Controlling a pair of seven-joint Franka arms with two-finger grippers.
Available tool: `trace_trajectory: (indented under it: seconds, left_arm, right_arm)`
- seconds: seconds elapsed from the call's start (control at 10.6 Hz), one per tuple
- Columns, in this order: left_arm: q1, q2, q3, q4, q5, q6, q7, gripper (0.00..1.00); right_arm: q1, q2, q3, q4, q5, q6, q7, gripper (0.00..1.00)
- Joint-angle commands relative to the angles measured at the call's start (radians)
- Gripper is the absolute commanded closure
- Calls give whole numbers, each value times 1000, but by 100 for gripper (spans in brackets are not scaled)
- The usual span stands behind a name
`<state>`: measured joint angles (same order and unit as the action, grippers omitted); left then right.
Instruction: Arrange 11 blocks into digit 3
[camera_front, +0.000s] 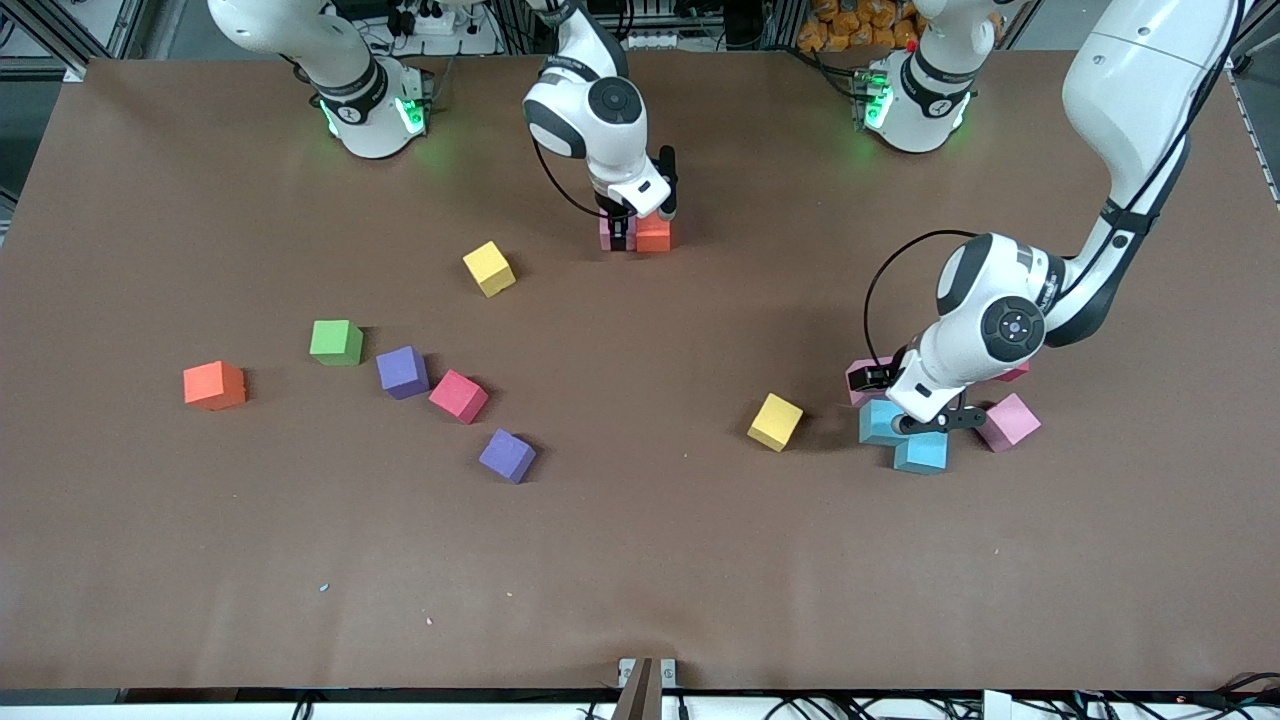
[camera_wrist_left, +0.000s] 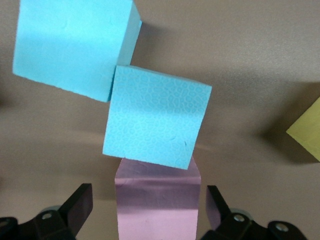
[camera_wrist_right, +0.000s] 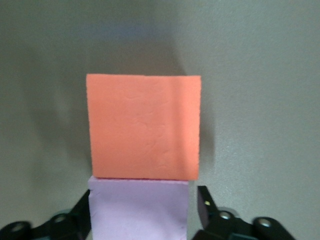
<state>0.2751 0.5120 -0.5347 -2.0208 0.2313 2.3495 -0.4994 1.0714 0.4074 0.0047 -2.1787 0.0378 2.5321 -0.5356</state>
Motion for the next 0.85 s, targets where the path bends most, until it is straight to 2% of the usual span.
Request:
trace_trajectory:
  seconds: [0.0,0.19,0.28,0.38,0.47,0.76]
  left_arm:
    - [-4,25,-2,2,-4,48,-18,0]
    - [-1,34,-1,1,-4,56,-18,0]
    - [0,34,-1,-1,-1,56,-16,14]
    - [1,33,-1,-9,-1,56,-25,66]
    - [3,28,-1,-12,0,51,-50,97]
    - [-48,-19,-8,-13,0,-25,-262,100]
  right_arm:
    - [-2,-31,-9,5,-12,-29,16,0]
    - [-8,-83,-9,8,-12,-93,17,0]
    - [-11,-113,-9,7,-12,-130,17,0]
    - [-24,-142,-9,11,-12,-177,19,0]
    - [-43,-166,-9,13,-12,-200,20,0]
    - [-137,-194,-9,22,-10,-222,38,0]
